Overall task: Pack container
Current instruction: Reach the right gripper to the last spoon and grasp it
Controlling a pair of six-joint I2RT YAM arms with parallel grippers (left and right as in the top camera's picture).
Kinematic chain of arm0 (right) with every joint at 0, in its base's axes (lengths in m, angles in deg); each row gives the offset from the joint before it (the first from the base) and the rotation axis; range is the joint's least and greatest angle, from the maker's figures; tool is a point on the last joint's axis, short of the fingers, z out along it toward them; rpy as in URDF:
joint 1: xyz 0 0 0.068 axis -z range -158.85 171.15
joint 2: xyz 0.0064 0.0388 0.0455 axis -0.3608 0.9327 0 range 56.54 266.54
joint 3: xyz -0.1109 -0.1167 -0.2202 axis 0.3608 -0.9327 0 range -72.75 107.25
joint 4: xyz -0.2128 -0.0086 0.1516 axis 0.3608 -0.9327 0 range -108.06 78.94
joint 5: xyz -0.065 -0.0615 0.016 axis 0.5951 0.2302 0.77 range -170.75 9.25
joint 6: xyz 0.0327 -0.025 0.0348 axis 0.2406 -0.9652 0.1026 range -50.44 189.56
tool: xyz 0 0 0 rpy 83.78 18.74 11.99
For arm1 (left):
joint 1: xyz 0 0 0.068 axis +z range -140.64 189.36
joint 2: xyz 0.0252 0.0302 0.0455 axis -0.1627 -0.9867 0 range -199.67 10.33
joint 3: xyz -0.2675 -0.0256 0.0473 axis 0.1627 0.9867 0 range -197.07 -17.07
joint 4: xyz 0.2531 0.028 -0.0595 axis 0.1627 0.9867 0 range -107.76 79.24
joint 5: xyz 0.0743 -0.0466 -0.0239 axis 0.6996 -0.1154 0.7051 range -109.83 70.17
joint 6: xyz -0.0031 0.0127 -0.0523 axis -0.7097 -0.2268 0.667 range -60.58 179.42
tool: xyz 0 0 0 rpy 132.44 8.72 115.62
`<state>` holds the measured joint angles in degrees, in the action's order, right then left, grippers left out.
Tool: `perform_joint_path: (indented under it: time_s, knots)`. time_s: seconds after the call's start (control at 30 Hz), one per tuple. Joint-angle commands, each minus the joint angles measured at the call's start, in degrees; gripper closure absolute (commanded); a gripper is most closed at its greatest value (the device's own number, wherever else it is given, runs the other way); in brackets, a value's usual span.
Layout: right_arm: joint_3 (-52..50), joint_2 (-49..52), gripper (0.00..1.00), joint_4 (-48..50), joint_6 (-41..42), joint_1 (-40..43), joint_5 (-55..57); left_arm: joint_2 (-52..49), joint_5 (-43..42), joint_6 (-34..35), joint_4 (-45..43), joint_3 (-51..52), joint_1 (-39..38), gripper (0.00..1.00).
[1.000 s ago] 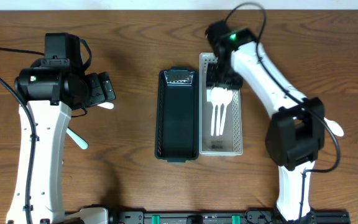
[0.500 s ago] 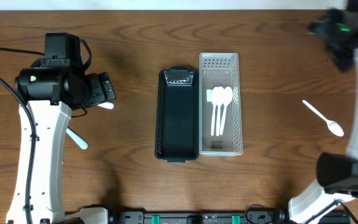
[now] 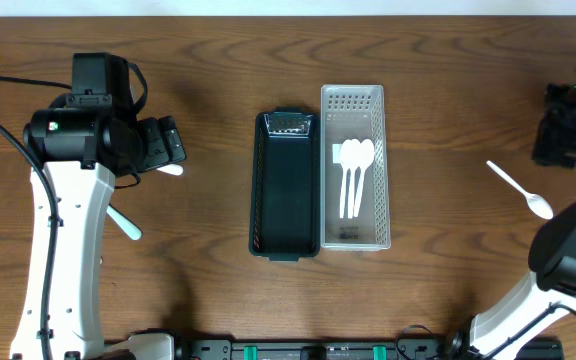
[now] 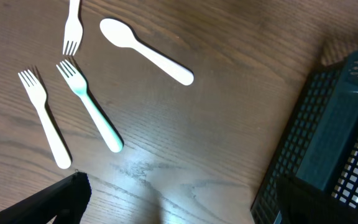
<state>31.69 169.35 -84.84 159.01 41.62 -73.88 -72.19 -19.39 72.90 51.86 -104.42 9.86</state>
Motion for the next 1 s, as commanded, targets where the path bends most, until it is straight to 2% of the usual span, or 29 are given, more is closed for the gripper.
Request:
perform_joint_path:
  time_s: [0.0,0.23,0.37,0.47,0.77,0.87,0.97]
  knots:
    - [-5.79,2.32,0.04,2.99,4.26,0.48,0.20,-0.24,0.68,-0.70,0.22,-0.09,0.09,0.02]
    - [-15.96,2.64,0.04,11.34,4.81,2.58,0.20,-0.24,0.68,-0.70,0.22,-0.09,0.09,0.02]
    - [-20.76,2.64,0.10,15.43,4.76,4.28,0.20,-0.24,0.68,-0.70,0.22,-0.09,0.09,0.02]
    - [-23.74,2.64,0.14,18.51,4.13,4.83,0.17,-0.24,0.68,-0.70,0.44,-0.09,0.09,0.02]
    - [-28.94,2.64,0.17,24.55,4.20,4.96,0.22,-0.24,0.68,-0.68,1.36,-0.09,0.09,0.02]
    - [-30.36,2.64,0.23,25.86,4.17,5.01,0.22,-0.24,0.66,-0.68,1.75,-0.09,0.09,0.02]
    - [-32.04,2.64,0.40,26.36,4.17,5.07,0.20,-0.24,0.66,-0.68,1.75,-0.09,0.09,0.02]
